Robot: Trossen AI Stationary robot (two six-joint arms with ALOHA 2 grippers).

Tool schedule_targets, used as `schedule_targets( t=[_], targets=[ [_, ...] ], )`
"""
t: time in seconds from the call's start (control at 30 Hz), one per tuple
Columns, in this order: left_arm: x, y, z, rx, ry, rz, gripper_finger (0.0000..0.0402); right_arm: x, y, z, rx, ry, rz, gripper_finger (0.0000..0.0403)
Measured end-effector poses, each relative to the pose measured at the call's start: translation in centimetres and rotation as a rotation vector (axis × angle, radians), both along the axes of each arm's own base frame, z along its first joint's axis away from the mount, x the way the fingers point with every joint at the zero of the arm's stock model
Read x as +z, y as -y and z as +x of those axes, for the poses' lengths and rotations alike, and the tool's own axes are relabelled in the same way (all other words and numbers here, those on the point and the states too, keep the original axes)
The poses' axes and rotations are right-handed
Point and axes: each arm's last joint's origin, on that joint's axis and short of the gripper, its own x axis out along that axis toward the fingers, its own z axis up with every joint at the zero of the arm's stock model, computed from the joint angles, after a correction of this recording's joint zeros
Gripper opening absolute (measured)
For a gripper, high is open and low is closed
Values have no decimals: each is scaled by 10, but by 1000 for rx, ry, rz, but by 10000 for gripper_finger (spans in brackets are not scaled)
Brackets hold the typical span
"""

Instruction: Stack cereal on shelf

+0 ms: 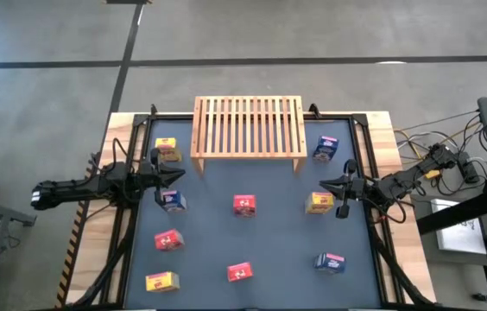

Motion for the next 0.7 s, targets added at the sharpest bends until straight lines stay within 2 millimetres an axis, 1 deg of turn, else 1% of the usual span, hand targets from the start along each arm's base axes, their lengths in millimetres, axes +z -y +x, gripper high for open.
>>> schedule_targets(
  t=[0.23,0.53,0.7],
  targets=[
    [0,0,0,0,0,0,1,0,0,0,0,0,0,18],
    [0,0,0,0,0,0,1,1,0,0,8,-38,-218,18],
    [0,0,0,0,0,0,1,3,0,0,7,-31,-237,18]
  ],
)
